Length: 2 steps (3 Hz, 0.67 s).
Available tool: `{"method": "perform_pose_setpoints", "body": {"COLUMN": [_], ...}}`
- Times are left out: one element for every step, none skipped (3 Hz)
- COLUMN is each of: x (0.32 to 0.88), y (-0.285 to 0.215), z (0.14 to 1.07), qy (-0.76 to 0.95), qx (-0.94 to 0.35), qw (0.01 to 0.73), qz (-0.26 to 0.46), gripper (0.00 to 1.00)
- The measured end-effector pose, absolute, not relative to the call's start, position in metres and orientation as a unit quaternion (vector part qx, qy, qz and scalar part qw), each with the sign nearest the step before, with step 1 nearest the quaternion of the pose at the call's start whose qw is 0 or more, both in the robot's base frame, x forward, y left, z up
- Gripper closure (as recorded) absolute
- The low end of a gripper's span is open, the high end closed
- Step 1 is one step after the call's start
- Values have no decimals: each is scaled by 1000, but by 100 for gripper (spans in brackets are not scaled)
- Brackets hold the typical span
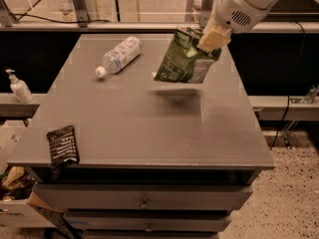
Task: Pick green jalapeno chip bag
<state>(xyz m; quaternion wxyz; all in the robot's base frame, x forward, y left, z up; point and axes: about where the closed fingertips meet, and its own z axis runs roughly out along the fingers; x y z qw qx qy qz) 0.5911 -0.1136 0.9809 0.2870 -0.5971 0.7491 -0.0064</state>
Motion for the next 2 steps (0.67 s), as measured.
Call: {"method": "perform_pose_setpoints", "body": {"x": [580, 579], "y": [-109, -106], "z": [1022, 1032], "qy": [734, 730], "qx": [-599, -598], "qw": [321, 330], "qz": [23, 27], "gripper": [100, 100]}}
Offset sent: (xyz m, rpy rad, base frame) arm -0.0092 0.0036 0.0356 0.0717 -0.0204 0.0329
